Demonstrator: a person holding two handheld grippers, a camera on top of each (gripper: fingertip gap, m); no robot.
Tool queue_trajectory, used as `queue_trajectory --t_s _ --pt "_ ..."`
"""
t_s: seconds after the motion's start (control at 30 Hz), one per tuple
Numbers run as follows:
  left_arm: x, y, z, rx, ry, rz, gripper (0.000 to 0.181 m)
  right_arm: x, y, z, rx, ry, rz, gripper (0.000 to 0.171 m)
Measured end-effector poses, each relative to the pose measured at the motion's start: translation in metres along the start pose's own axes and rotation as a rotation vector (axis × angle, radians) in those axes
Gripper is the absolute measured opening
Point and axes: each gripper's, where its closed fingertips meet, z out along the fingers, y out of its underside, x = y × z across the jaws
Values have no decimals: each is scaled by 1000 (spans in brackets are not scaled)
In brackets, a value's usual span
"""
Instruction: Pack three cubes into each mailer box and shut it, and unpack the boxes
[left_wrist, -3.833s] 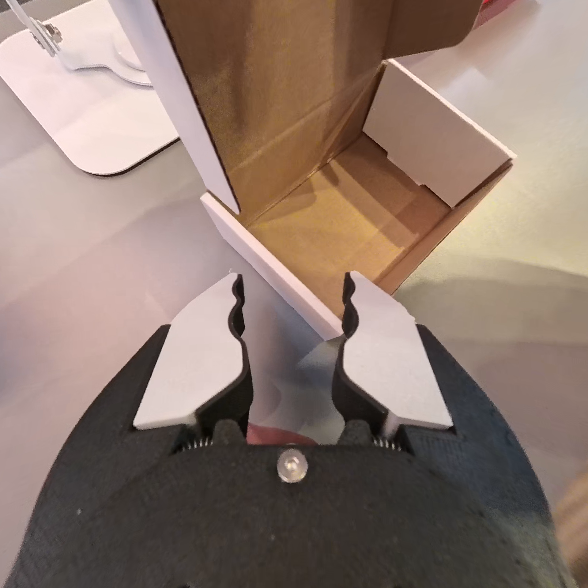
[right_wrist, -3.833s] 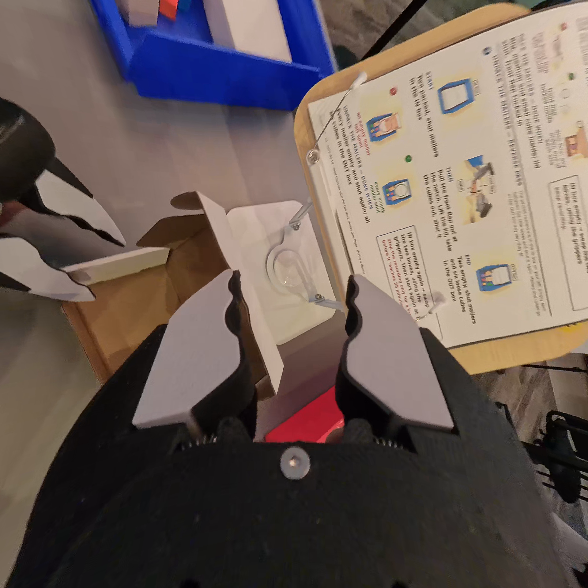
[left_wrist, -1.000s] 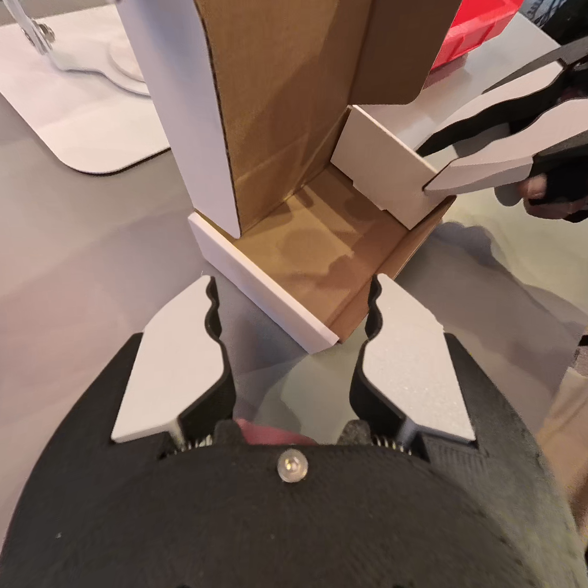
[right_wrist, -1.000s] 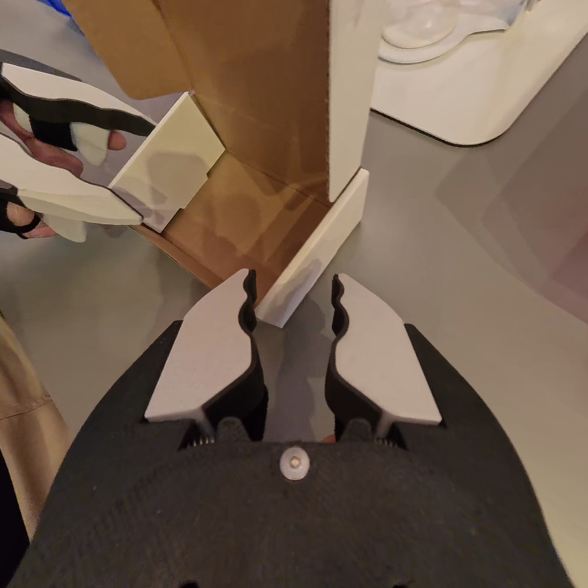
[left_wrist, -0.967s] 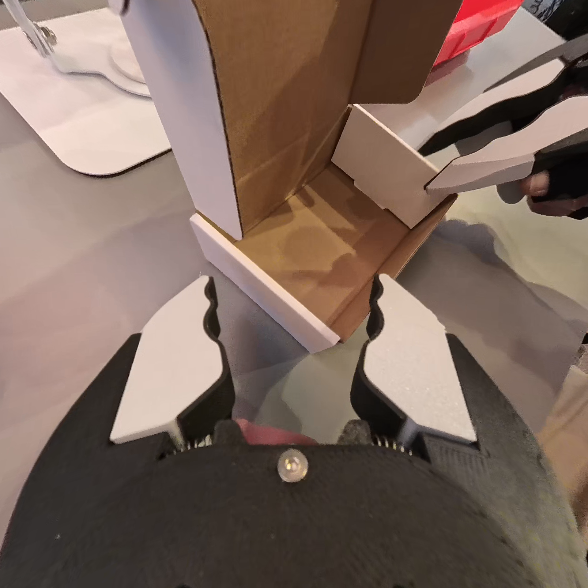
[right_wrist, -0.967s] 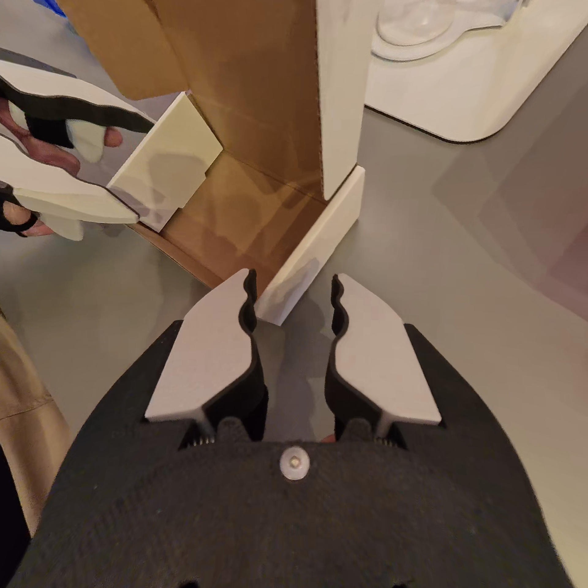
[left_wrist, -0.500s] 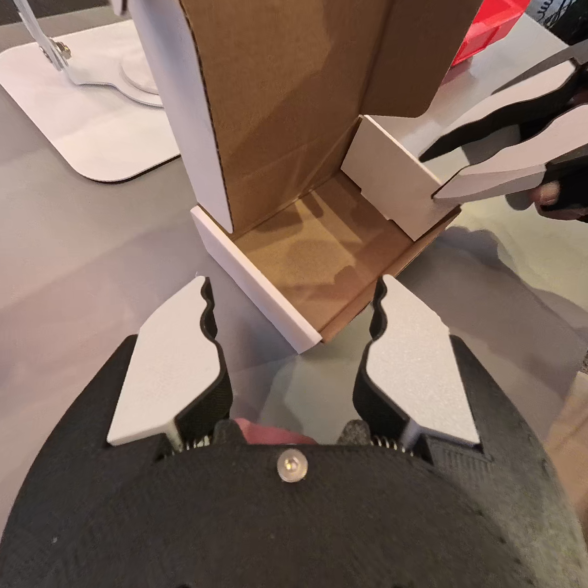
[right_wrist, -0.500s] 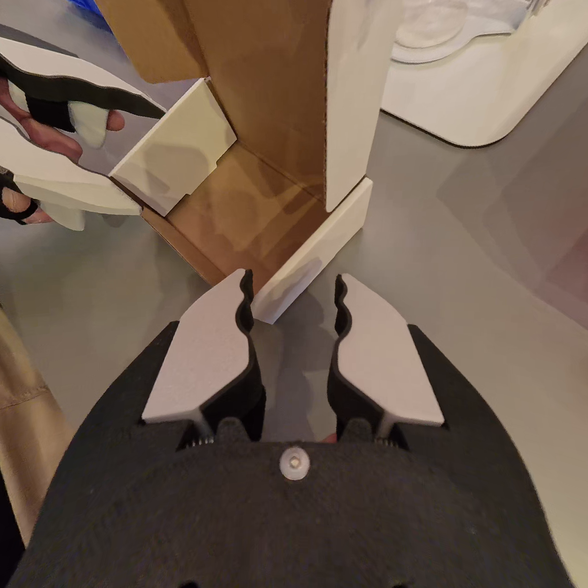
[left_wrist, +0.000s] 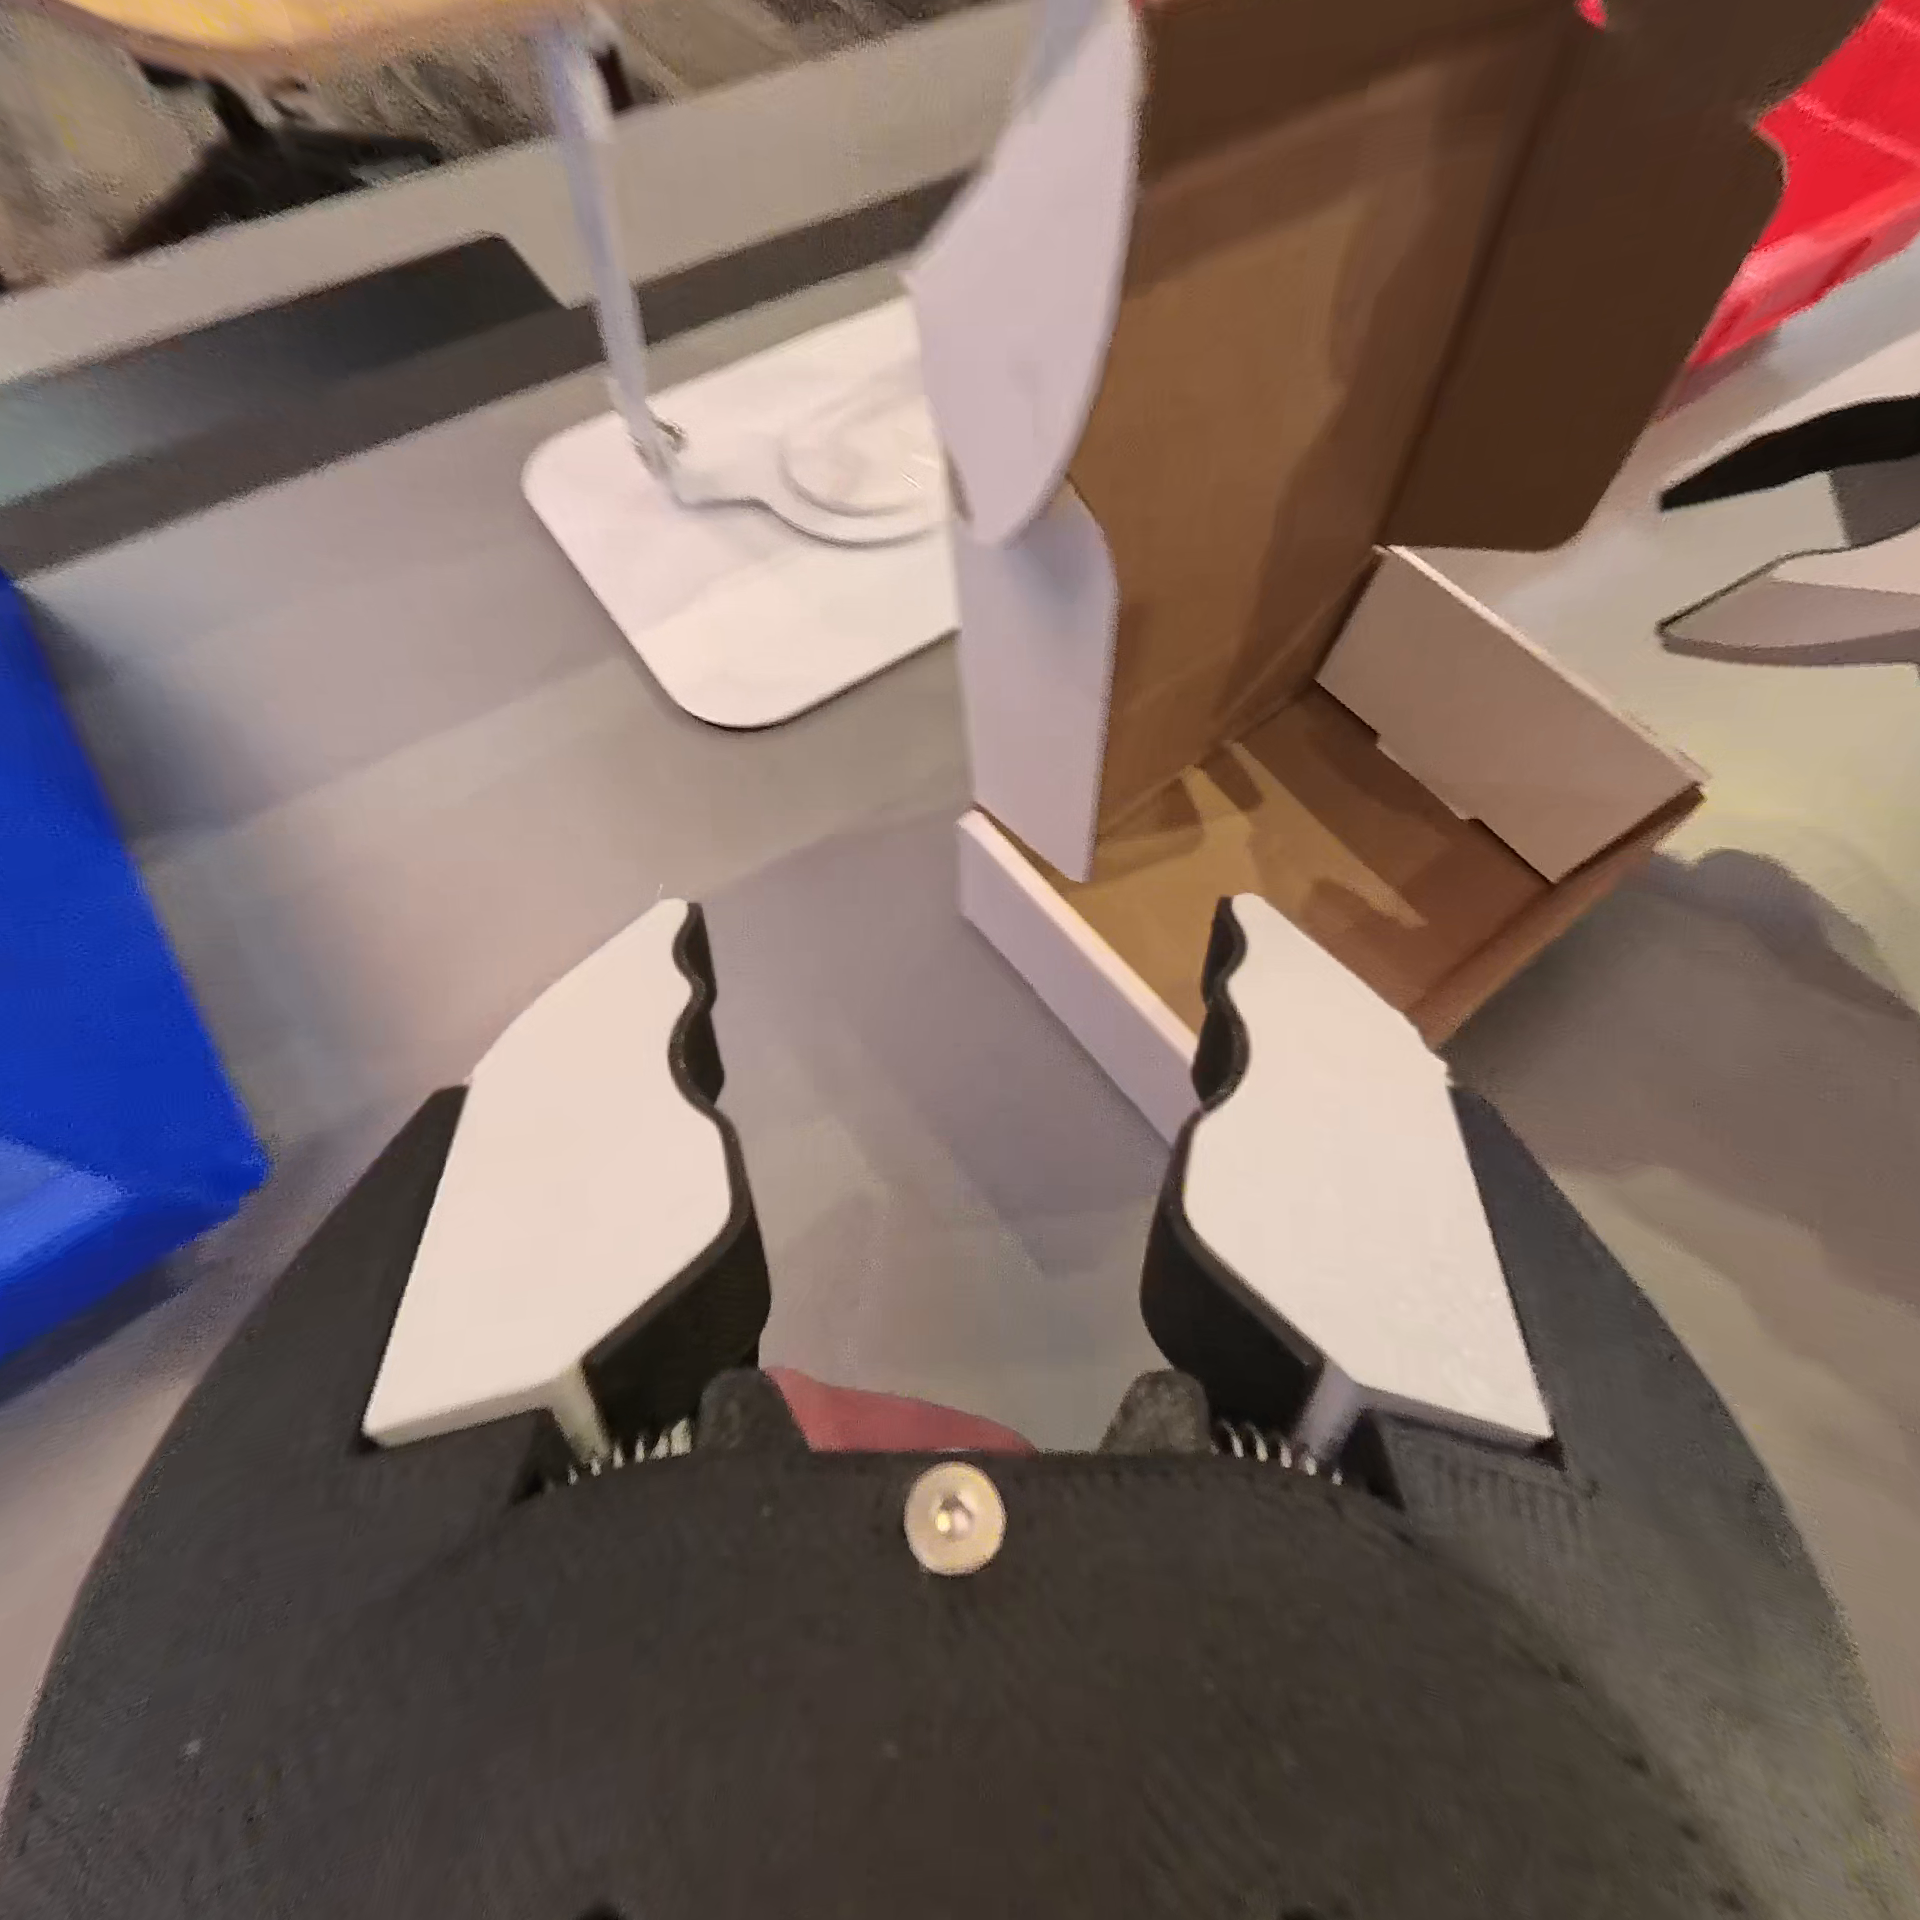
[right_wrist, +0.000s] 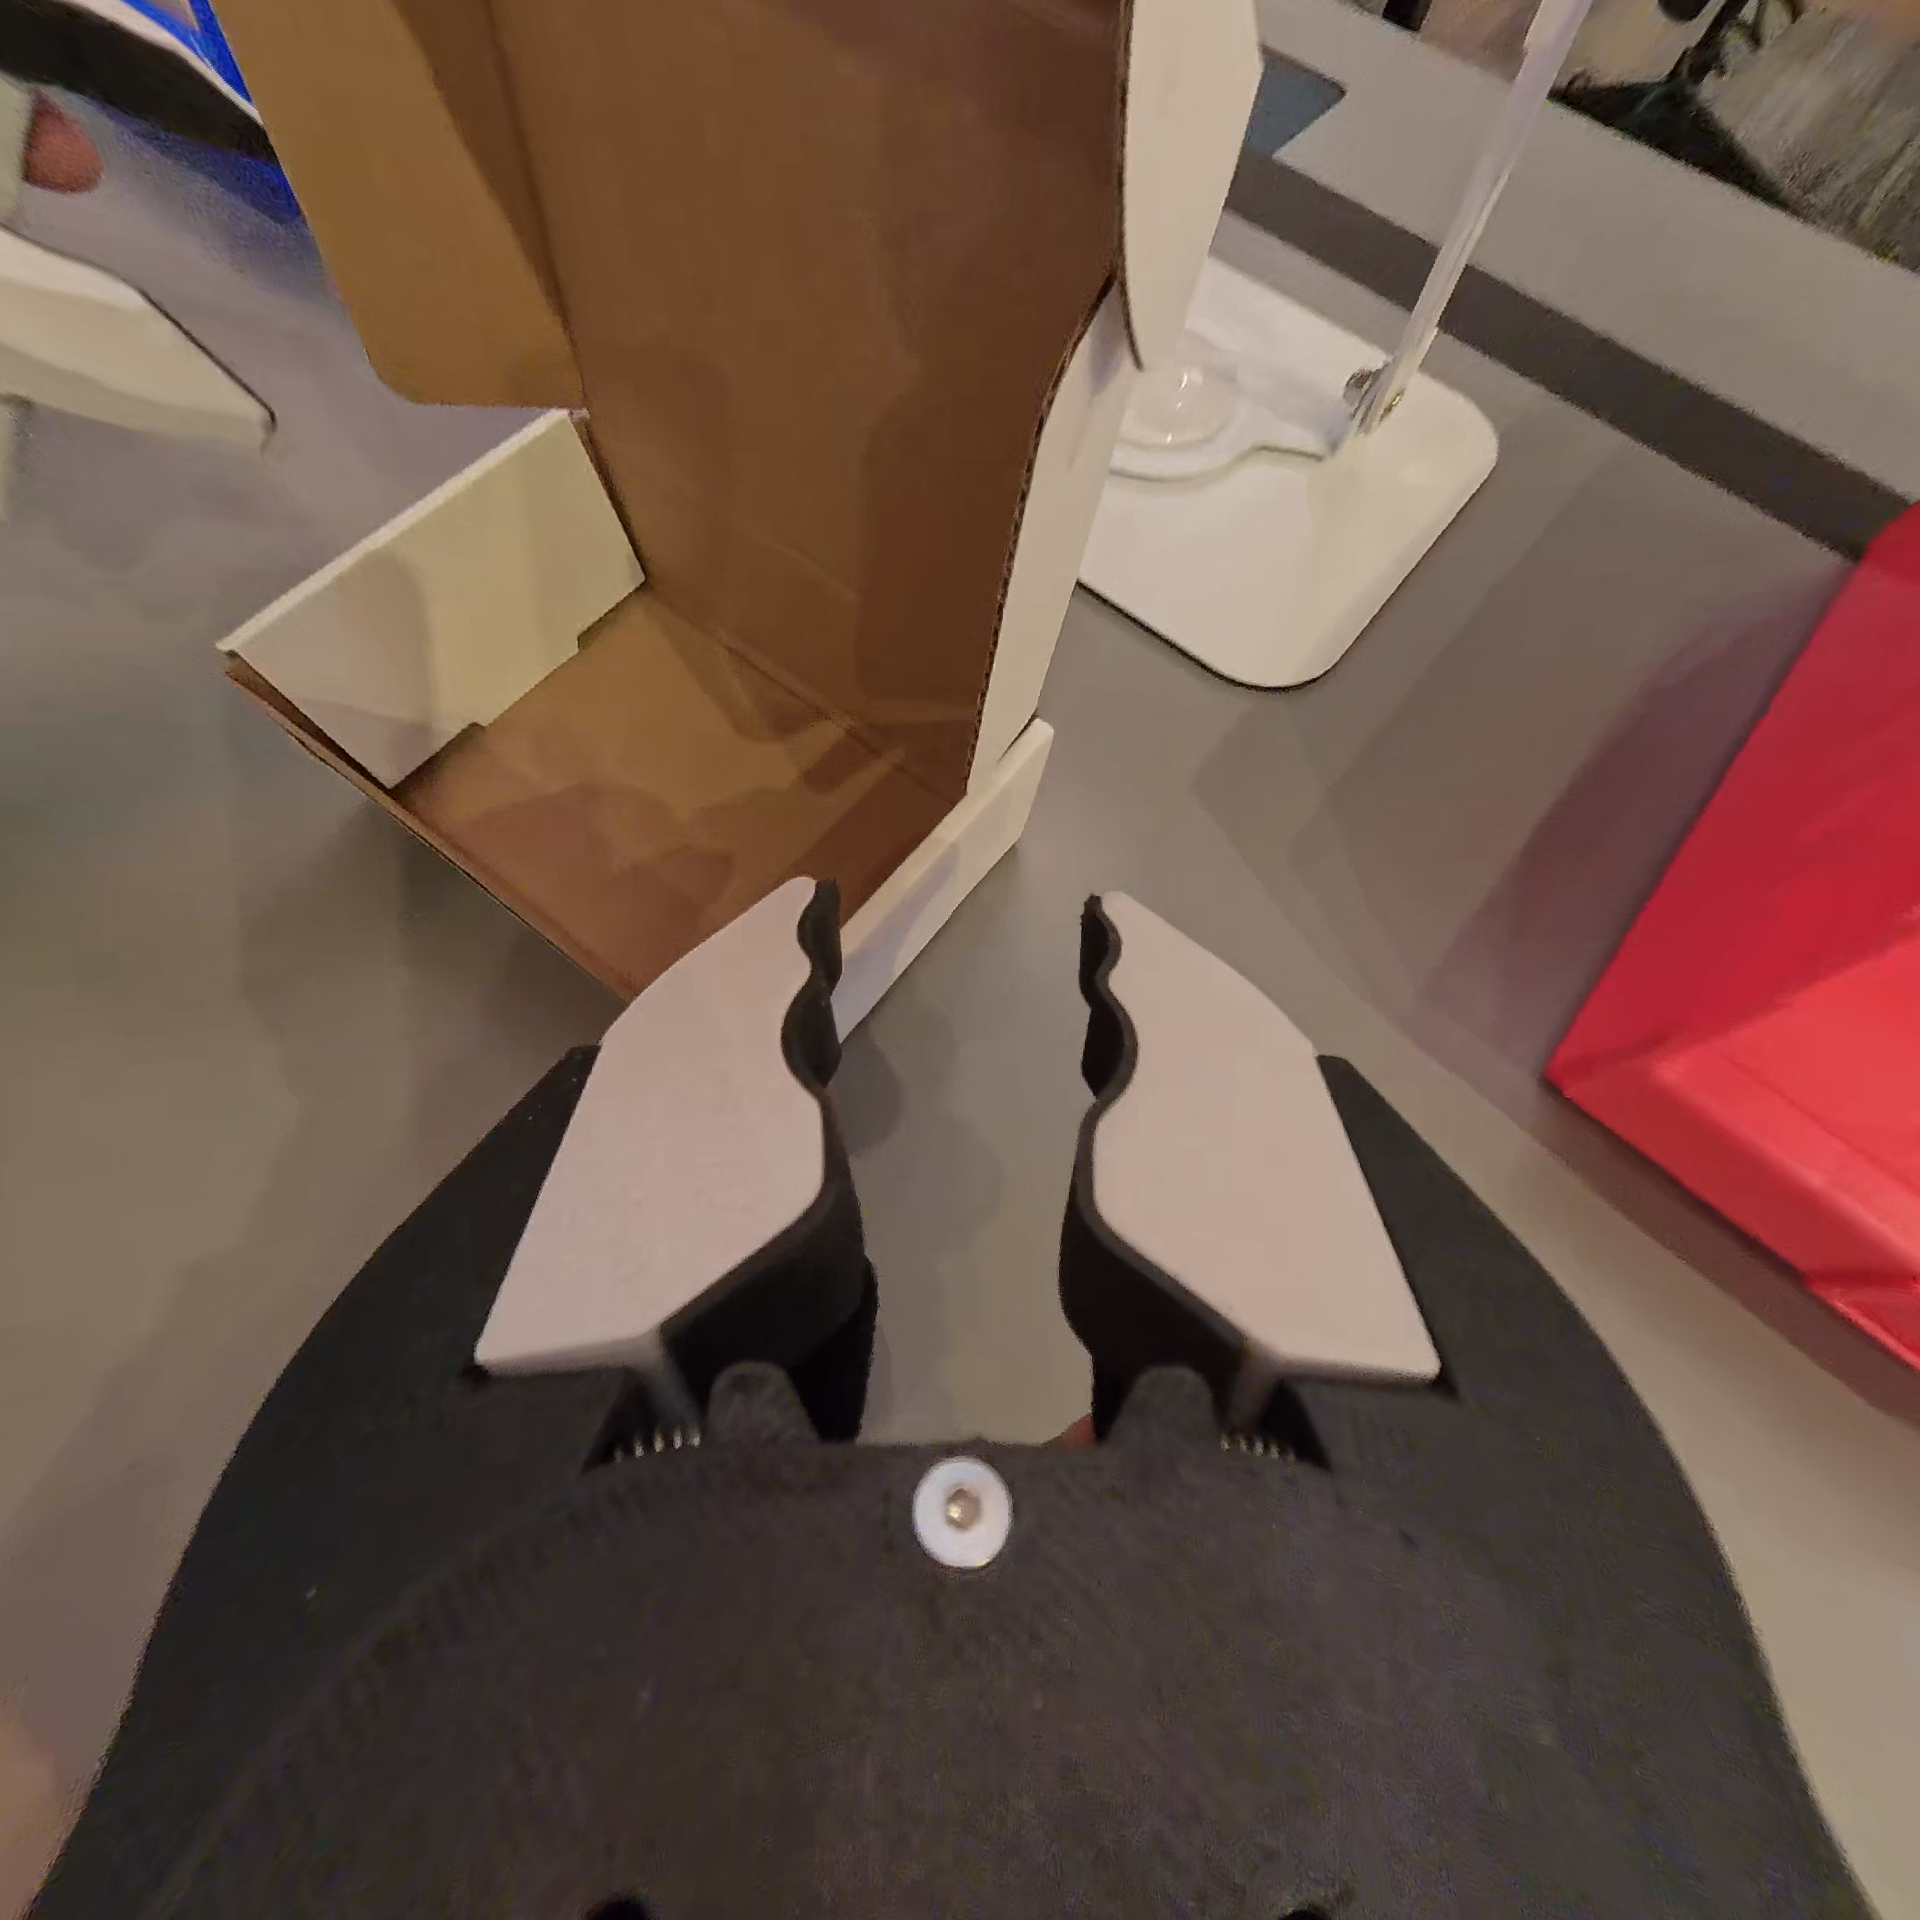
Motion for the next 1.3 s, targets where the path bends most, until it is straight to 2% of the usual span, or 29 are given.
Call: queue_trajectory --t_s 0.2,0.4,0.5,0.63,0.8,0.93,1.13,1.23,1.3 --pt "-56 -21 -28 73 -148 18 80 4 0 -2 14 25 -19 45" --pt "-150 -20 -69 77 -329 77 57 -2 -9 -6 49 25 -39 45" --pt "-202 -5 -88 -22 -411 156 58 -7 -9 -3 47 3 -40 44" --pt "-238 16 -90 -188 -362 234 57 -9 -9 -1 48 -11 -34 44" --pt "-258 27 -67 -366 -243 497 57 -11 -9 1 49 -29 -20 44" --pt "-278 50 -50 -566 -114 670 59 -10 -6 1 45 -31 -15 43" --pt "-285 72 -33 -721 64 700 57 -8 -5 2 46 -44 7 43" --pt "-292 87 -29 -834 84 700 46 -9 -5 3 47 -54 13 43" --pt "-295 93 -26 -867 88 678 45 -10 -5 4 49 -58 13 43"
